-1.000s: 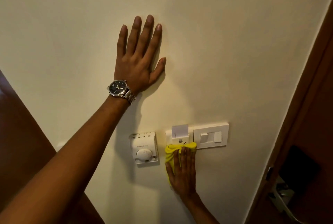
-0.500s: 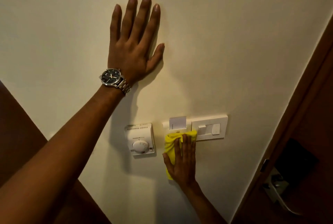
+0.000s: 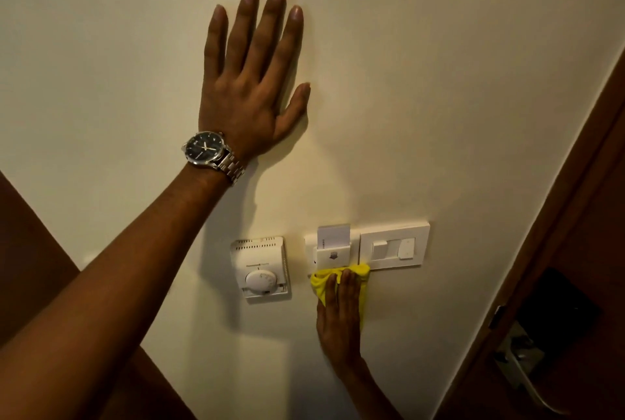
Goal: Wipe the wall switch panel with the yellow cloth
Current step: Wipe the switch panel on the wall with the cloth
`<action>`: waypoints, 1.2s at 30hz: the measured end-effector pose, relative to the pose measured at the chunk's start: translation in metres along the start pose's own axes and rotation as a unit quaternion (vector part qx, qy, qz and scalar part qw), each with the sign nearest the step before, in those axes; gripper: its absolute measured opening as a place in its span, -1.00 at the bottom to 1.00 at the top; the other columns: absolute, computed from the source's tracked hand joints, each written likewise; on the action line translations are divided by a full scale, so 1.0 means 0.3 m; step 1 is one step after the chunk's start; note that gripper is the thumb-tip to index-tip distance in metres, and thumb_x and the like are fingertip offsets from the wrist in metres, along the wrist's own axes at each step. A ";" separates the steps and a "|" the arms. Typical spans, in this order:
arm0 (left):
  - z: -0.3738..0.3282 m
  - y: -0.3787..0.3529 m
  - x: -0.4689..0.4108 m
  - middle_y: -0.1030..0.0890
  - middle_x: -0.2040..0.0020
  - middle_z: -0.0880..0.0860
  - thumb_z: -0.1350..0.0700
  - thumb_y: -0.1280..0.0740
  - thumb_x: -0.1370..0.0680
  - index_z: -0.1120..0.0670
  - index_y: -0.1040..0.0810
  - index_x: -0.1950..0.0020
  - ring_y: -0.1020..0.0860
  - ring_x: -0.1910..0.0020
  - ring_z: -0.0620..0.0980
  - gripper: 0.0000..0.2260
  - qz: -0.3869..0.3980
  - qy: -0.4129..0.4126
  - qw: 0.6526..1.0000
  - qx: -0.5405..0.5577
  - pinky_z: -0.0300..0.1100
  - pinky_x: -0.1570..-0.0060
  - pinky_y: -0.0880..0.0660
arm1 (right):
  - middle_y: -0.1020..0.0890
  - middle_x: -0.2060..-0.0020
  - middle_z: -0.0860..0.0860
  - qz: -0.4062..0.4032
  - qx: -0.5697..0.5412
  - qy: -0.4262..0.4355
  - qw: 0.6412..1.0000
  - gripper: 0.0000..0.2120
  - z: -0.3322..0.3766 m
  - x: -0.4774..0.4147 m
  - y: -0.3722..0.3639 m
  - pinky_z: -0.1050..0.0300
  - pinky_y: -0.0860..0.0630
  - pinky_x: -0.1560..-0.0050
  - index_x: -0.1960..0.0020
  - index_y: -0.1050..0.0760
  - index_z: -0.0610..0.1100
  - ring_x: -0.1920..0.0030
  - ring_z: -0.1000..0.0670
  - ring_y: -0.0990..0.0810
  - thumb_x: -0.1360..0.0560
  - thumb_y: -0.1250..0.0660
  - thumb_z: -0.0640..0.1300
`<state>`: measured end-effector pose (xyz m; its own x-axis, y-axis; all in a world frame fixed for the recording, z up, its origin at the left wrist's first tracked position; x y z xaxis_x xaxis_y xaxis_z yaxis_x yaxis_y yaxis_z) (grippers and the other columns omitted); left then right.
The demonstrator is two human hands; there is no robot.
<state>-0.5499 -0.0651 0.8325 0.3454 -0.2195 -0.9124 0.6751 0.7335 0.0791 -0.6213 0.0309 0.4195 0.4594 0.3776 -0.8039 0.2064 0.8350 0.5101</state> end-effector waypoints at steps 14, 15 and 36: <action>0.001 0.008 -0.002 -0.30 -0.65 0.21 -0.22 -0.07 -0.70 0.11 -0.25 -0.68 -0.27 -0.64 0.29 -0.37 0.008 0.000 1.000 0.003 0.30 -0.62 -0.21 | 0.14 -0.64 -0.16 -0.044 -0.032 -0.042 0.998 -0.48 0.082 -0.024 0.021 -0.25 0.00 -0.54 -0.64 0.13 -0.16 -0.63 -0.22 0.14 -0.73 0.10 -0.09; -0.002 0.009 0.004 -0.31 -0.65 0.21 -0.22 -0.07 -0.71 0.11 -0.25 -0.68 -0.27 -0.64 0.29 -0.37 0.007 -0.002 1.000 -0.001 0.30 -0.62 -0.21 | 0.13 -0.64 -0.17 -0.051 -0.026 -0.047 0.997 -0.47 0.089 -0.029 0.024 -0.26 0.00 -0.55 -0.64 0.12 -0.17 -0.63 -0.24 0.13 -0.72 0.06 -0.10; -0.007 0.016 0.003 -0.34 -0.63 0.24 -0.22 -0.09 -0.71 0.13 -0.27 -0.67 -0.31 -0.62 0.32 -0.38 0.006 0.000 1.000 -0.012 0.31 -0.60 -0.24 | 0.13 -0.64 -0.17 0.002 -0.027 -0.064 0.998 -0.39 0.140 -0.023 0.066 -0.43 -0.17 -0.41 -0.65 0.09 -0.09 -0.63 -0.24 0.11 -0.65 -0.06 -0.15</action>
<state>-0.5477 -0.0605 0.8312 0.3534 -0.2097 -0.9116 0.6551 0.7512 0.0812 -0.5841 0.0280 0.4481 0.5680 0.3294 -0.7542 0.1590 0.8553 0.4932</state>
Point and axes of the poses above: each hand's wrist, its own x-axis away from the middle knuckle, its own y-axis out of the back of the hand, z = x × y, the point moved 7 cm from there along -x, towards the middle knuckle
